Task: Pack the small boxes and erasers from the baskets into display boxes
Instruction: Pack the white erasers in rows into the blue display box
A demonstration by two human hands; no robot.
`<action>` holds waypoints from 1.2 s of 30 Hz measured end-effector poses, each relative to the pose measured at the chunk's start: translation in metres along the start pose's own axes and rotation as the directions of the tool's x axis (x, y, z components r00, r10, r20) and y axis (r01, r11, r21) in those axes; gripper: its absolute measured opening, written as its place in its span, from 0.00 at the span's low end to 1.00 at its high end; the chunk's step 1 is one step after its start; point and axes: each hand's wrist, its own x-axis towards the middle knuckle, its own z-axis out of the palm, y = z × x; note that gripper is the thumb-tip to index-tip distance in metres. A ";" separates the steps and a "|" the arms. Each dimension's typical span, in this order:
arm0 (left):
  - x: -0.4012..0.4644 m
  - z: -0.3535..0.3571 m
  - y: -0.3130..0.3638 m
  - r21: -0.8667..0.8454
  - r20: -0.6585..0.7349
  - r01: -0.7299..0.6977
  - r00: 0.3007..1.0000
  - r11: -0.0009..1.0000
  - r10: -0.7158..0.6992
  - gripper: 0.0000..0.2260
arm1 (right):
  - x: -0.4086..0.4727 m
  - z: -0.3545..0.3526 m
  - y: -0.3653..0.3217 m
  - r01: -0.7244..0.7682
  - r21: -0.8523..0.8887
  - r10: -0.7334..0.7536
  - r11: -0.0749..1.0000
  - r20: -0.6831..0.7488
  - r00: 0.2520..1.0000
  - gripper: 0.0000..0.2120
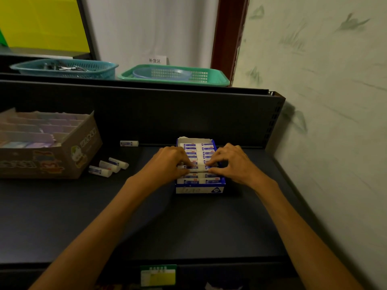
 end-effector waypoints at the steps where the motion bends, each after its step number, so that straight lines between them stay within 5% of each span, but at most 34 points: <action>1: 0.000 0.000 0.000 -0.001 0.001 -0.001 1.000 1.000 0.001 0.14 | 0.000 0.001 0.001 0.000 0.007 0.000 1.000 0.000 1.000 0.15; 12: -0.011 -0.006 -0.002 0.023 -0.015 0.011 1.000 1.000 -0.011 0.17 | 0.002 -0.005 -0.011 -0.018 -0.071 0.020 0.997 0.025 0.999 0.16; 22: -0.082 -0.047 -0.074 -0.016 -0.129 0.186 0.974 0.982 -0.187 0.21 | 0.040 0.009 -0.101 0.083 0.124 -0.072 0.989 -0.086 0.994 0.18; 36: -0.123 -0.033 -0.145 -0.110 -0.076 0.195 0.976 0.975 -0.204 0.22 | 0.090 0.070 -0.198 0.007 0.182 -0.017 0.983 0.056 0.998 0.25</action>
